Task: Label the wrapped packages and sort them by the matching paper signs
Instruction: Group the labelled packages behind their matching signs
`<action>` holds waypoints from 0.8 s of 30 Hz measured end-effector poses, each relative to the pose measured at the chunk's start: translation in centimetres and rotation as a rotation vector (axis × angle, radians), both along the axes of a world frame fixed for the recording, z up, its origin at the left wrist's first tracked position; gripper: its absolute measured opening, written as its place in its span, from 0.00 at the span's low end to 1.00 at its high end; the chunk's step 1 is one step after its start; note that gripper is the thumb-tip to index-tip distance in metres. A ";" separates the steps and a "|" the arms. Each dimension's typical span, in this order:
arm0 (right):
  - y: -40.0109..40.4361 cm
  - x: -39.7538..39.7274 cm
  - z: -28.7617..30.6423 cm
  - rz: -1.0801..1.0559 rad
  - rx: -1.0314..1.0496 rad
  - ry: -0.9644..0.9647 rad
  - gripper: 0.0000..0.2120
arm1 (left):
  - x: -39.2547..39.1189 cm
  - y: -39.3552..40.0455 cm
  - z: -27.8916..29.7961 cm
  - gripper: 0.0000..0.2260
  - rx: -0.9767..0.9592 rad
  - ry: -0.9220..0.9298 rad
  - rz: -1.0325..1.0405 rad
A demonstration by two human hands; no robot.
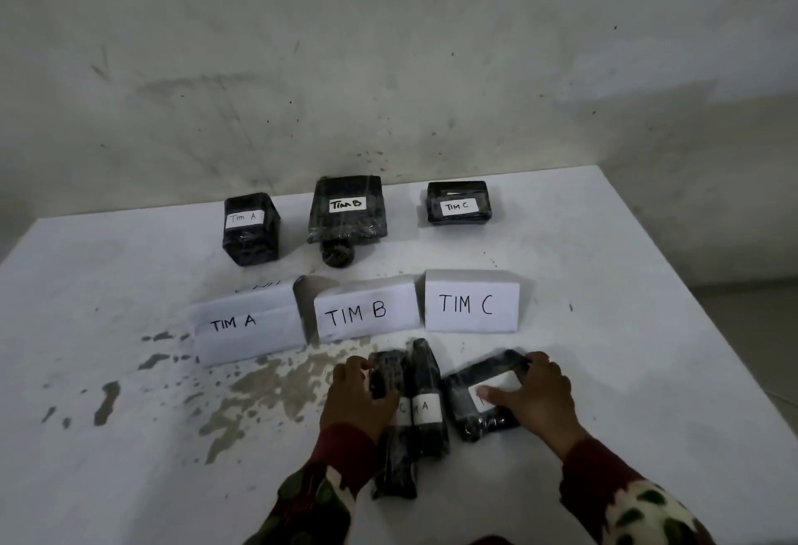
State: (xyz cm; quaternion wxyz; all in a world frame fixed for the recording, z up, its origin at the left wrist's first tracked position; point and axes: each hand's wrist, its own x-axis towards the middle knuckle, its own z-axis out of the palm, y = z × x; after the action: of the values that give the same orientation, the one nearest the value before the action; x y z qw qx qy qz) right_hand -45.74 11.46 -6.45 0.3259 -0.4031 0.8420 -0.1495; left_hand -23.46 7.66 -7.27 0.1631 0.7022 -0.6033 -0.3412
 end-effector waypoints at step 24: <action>-2.4 -2.1 4.3 -0.113 -0.357 -0.210 0.11 | -0.1 -2.9 2.5 0.07 0.124 0.509 0.305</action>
State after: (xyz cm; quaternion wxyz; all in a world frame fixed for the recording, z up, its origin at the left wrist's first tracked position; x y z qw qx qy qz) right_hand -47.87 9.09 -2.13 0.3263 -0.3887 0.7850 -0.3553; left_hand -23.54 4.76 -4.80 0.3151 0.6851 -0.4088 -0.5140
